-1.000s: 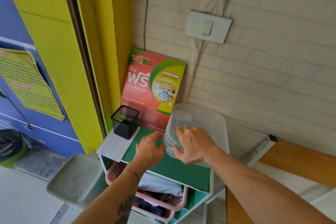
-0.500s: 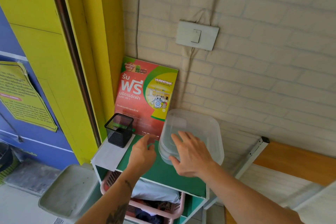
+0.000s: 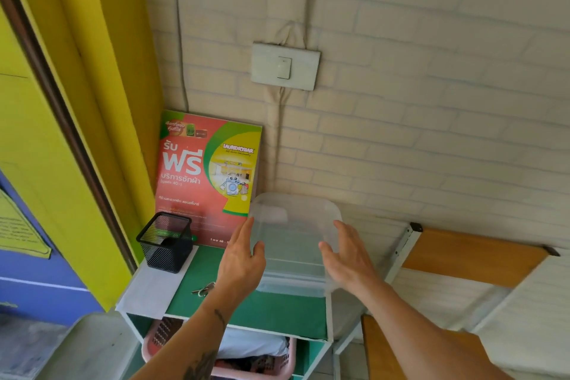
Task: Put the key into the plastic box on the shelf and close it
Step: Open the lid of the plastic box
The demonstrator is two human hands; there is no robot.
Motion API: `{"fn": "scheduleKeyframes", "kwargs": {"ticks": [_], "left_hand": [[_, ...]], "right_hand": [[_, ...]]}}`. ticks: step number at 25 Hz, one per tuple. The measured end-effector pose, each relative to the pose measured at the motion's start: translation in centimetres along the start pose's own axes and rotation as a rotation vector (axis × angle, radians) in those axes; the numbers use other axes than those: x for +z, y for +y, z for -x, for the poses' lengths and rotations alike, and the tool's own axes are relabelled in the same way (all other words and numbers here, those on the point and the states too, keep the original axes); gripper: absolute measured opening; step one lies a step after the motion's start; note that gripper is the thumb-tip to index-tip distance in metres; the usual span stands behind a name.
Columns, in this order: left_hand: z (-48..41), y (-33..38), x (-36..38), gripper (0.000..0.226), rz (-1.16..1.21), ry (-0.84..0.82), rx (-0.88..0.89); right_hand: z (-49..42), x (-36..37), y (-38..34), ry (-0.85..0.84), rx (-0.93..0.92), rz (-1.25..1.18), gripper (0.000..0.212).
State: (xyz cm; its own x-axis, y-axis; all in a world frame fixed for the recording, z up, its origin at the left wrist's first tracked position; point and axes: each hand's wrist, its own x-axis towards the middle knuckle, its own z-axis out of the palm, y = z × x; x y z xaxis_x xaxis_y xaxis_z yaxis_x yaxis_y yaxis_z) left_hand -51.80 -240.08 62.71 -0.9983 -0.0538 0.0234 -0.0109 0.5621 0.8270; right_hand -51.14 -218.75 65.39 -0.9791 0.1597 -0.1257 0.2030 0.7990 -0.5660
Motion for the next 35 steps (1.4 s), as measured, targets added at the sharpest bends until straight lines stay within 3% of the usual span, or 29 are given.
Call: {"fn": "scheduleKeyframes", "kwargs": {"ticks": [14,21,25,31,35], "left_hand": [[-0.3,2.4,1.2,0.055,-0.011,0.169,-0.035],[0.6,4.0,1.7,0.060,-0.069,0.220,0.098],[1.4,6.9,3.5,0.059,-0.231,0.213,0.180],[5.7,12.0,9.0,0.061,-0.222,0.150,0.273],[9.9,15.1,14.7,0.062,-0.294,0.081,0.268]], "right_hand": [[-0.3,0.3,-1.6,0.064,0.018,-0.111,0.064],[1.2,-1.2,-0.9,0.165,-0.015,-0.089,0.064],[2.9,-2.9,1.7,0.257,0.008,-0.120,0.066],[6.3,-5.7,8.8,0.356,0.035,-0.132,0.069],[9.0,-8.7,15.7,0.334,0.018,-0.083,0.068]]}}
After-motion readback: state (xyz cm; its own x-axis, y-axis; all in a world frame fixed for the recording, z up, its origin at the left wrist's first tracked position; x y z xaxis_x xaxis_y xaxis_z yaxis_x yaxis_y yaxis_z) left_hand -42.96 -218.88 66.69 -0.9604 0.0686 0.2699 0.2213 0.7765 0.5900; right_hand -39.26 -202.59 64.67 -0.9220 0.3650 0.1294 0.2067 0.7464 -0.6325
